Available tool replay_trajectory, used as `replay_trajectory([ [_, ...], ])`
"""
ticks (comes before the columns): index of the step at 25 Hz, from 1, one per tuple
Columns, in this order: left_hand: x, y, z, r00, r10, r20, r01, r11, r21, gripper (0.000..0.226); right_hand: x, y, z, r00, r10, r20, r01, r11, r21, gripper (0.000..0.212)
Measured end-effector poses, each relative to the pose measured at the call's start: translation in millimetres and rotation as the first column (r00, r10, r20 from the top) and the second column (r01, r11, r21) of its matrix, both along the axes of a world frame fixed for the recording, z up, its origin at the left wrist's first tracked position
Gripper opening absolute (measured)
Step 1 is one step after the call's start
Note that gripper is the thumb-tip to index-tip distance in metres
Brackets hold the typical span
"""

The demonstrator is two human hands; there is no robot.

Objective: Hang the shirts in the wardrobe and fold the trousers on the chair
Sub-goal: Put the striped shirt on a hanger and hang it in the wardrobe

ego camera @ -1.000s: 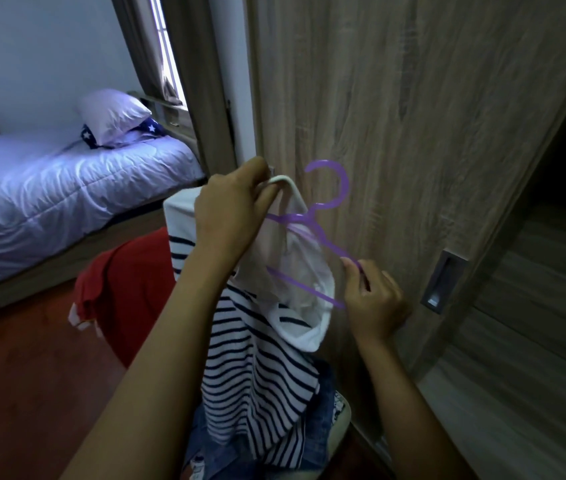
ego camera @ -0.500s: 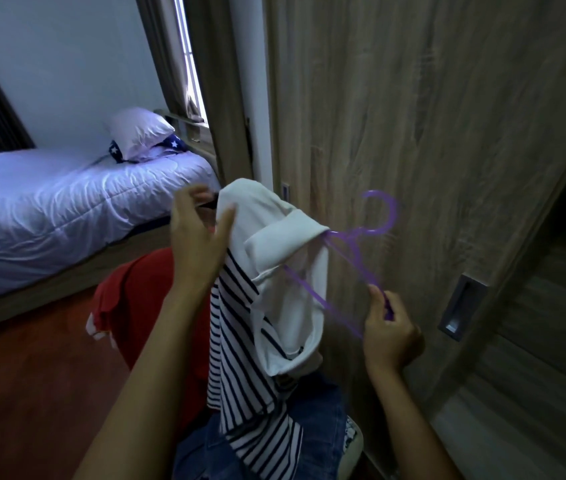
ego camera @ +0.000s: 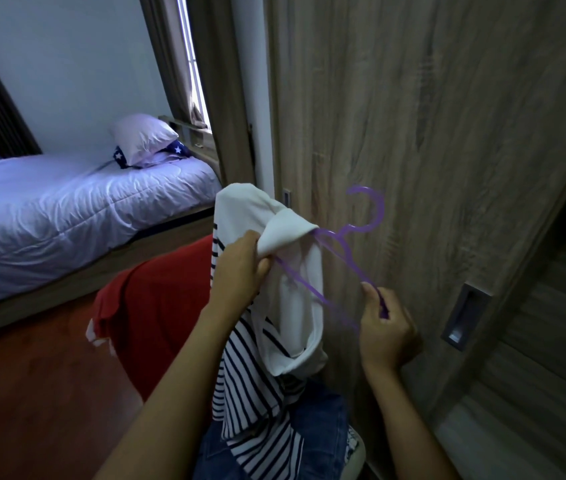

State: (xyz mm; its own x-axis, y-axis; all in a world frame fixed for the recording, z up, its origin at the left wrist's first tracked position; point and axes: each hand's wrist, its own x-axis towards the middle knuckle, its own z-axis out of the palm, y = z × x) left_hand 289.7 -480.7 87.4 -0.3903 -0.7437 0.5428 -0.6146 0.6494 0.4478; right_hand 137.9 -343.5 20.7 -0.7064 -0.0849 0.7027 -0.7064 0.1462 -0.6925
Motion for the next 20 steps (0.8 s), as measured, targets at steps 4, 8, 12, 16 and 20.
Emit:
replay_trajectory([
  [4, 2, 4, 3, 0.974, -0.223, 0.033, 0.216, 0.963, 0.159, 0.024, -5, -3, 6, 0.995, -0.022, -0.095, 0.025, 0.999, 0.035, 0.038],
  [8, 0, 18, 14, 0.903, -0.429, 0.034, 0.417, 0.891, 0.18, 0.023, 1, -7, 9, 0.998, -0.022, -0.06, 0.027, 0.996, 0.081, 0.037],
  [12, 16, 15, 28, 0.89, -0.456, -0.03, 0.442, 0.842, 0.31, 0.014, -5, -7, 13, 0.994, -0.001, -0.107, 0.007, 0.998, 0.064, 0.035],
  [16, 44, -10, 38, 0.904, -0.04, -0.426, 0.025, 0.999, -0.039, 0.011, -17, -4, 3, 0.996, 0.081, -0.033, -0.08, 0.997, 0.014, 0.049],
  [20, 75, -48, 48, 0.984, -0.011, -0.18, 0.0, 0.998, -0.058, 0.039, -20, 0, 2, 0.992, 0.122, -0.025, -0.122, 0.992, 0.006, 0.037],
])
